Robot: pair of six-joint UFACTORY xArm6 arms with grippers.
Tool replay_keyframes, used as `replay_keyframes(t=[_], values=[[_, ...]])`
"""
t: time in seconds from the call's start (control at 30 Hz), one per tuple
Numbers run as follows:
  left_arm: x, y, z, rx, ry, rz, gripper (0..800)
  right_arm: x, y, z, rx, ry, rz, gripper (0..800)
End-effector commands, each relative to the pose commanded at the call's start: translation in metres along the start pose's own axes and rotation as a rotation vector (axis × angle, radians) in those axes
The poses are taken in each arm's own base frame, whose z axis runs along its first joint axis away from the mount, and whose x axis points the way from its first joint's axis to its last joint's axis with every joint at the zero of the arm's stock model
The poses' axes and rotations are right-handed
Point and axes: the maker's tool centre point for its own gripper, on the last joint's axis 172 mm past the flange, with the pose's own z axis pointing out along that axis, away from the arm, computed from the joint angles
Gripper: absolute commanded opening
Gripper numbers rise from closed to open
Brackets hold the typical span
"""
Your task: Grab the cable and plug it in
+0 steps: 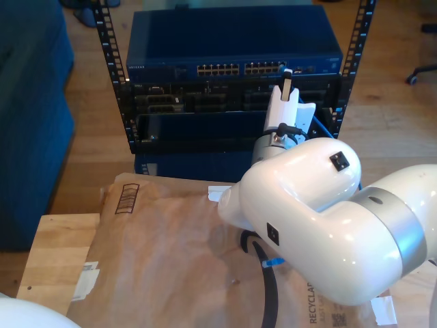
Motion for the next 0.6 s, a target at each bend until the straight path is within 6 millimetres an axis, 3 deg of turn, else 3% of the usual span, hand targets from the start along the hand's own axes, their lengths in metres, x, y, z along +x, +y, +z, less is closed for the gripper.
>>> replay_keyframes(t=[0.6], values=[[0.0000,0.0000,0.0000,0.000,0.000,0.000,800,-0.0009,-0.0043,0.0012,0.008,0.001,0.006,0]])
